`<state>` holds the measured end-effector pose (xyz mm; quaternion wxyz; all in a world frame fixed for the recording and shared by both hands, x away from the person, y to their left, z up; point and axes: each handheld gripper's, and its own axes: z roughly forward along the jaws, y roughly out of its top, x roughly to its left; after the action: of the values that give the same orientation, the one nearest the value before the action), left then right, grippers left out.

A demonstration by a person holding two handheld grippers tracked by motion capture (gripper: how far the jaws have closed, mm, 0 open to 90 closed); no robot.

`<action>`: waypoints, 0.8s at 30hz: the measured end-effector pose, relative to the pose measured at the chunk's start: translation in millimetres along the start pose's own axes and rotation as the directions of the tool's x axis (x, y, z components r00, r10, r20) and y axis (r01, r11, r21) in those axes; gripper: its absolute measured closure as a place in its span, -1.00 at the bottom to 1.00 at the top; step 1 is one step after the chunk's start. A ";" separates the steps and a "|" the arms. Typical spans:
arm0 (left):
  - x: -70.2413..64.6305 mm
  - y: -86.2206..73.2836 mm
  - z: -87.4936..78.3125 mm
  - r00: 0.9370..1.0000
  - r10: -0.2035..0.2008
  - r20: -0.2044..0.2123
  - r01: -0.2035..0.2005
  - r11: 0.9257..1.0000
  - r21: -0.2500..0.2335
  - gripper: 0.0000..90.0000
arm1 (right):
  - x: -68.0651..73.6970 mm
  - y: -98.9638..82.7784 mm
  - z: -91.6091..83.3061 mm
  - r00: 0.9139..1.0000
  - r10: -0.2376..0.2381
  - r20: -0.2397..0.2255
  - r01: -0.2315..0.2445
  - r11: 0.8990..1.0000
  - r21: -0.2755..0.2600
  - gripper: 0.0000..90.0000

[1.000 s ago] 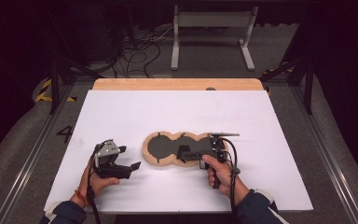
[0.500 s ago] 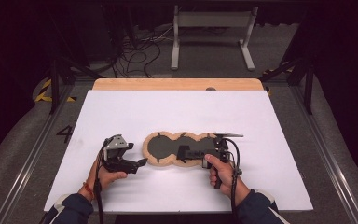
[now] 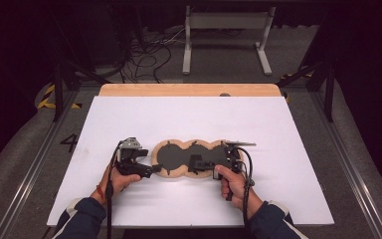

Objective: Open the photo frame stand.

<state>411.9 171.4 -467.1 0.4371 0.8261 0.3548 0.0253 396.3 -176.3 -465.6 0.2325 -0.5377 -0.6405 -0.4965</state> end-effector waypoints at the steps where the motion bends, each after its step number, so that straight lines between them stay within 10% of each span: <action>1: 0.4 0.1 -0.1 1.000 -0.002 0.006 0.002 1.000 0.004 -0.78 | -0.2 -0.5 0.4 1.000 -0.016 0.000 0.016 1.000 0.000 0.51; 11: -5.2 2.3 3.0 0.997 0.018 0.069 -0.018 1.000 0.009 -0.57 | 5.9 -2.2 -0.3 0.984 -0.178 0.025 0.177 0.984 0.034 0.55; 24: -10.7 10.2 -5.7 0.993 0.081 0.081 -0.077 0.995 -0.056 -0.14 | 15.2 -4.6 -0.5 0.910 -0.404 0.095 0.399 0.915 0.060 0.52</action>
<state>407.7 165.1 -453.2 0.4721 0.8279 0.3025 0.0175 387.2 -169.4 -454.5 0.1021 -0.4153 -0.7583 -0.4919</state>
